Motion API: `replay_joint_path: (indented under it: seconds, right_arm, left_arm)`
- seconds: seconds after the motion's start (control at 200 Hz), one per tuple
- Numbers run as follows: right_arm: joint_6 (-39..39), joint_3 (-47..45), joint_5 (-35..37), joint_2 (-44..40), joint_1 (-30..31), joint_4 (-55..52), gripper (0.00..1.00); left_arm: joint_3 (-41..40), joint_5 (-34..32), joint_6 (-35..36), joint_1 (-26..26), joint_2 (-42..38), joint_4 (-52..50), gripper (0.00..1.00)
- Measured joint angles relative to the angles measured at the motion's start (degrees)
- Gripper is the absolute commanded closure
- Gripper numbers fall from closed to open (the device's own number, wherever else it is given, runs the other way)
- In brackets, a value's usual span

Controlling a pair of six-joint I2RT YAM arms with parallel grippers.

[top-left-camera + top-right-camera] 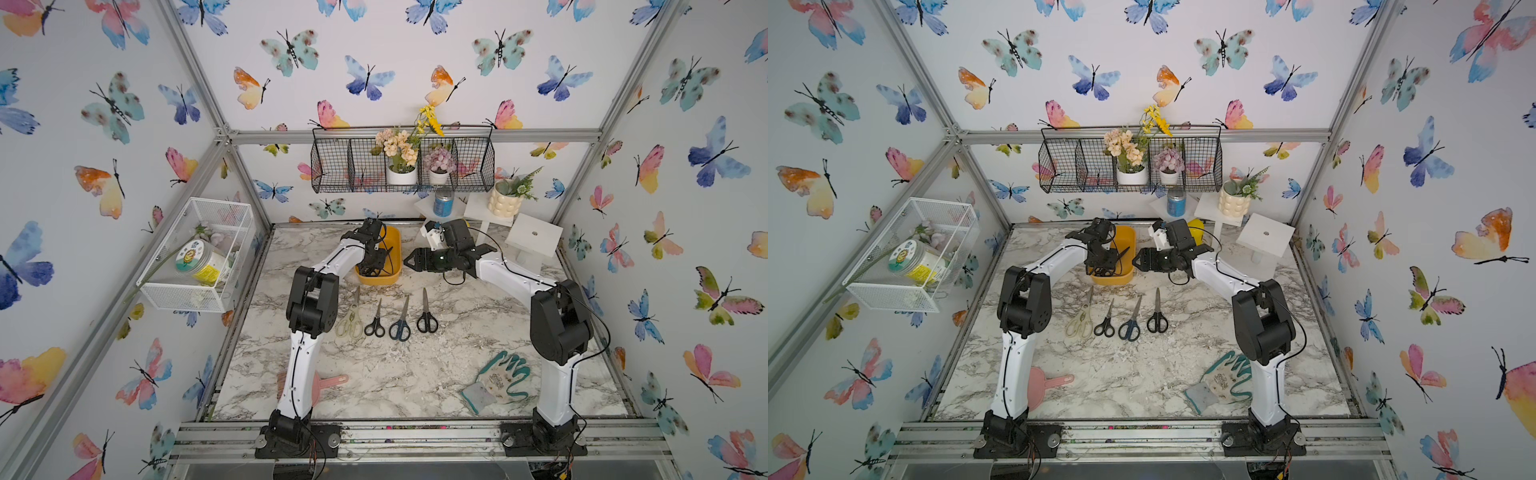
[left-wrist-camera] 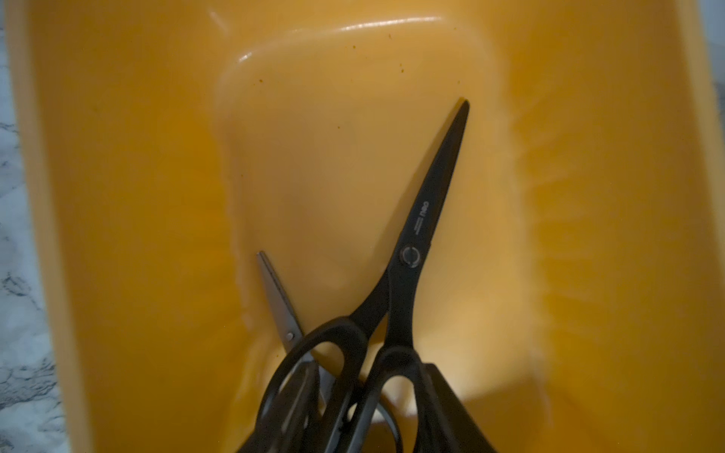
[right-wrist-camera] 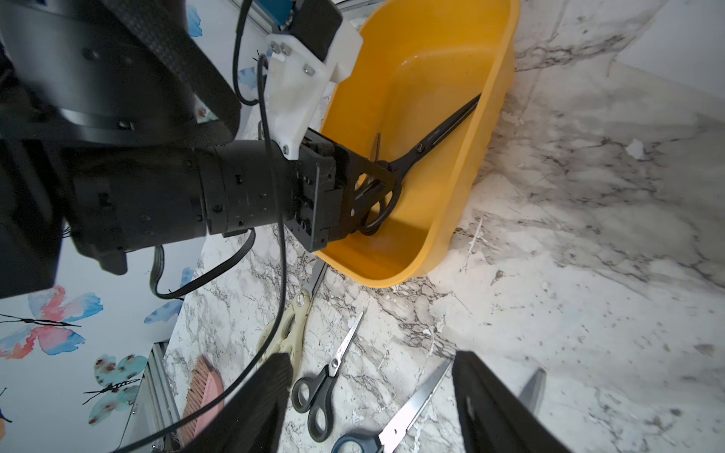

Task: Take the scissors out of the storage box
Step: Pick up the scissors from the storage box.

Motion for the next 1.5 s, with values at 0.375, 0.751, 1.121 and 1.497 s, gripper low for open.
replay_joint_path:
  seconds: [0.375, 0.751, 1.121, 1.497]
  right_arm:
    - [-0.4, 2.2, 0.0, 1.9, 0.0, -1.7, 0.30]
    - [-0.9, 5.0, 0.0, 2.9, 0.0, -4.9, 0.30]
    - [-1.0, 6.1, 0.0, 3.3, 0.0, -6.6, 0.30]
    - [-0.8, 6.0, 0.0, 3.3, 0.0, -5.4, 0.29]
  left_arm:
    - [0.5, 0.9, 2.2, 0.6, 0.3, -5.1, 0.56]
    - [8.5, 2.0, 5.6, 1.0, 7.1, -5.1, 0.76]
    - [8.8, 9.1, 1.7, 3.5, 6.9, -3.4, 1.00]
    - [2.6, 15.3, -2.9, 4.0, -1.5, -1.5, 1.00]
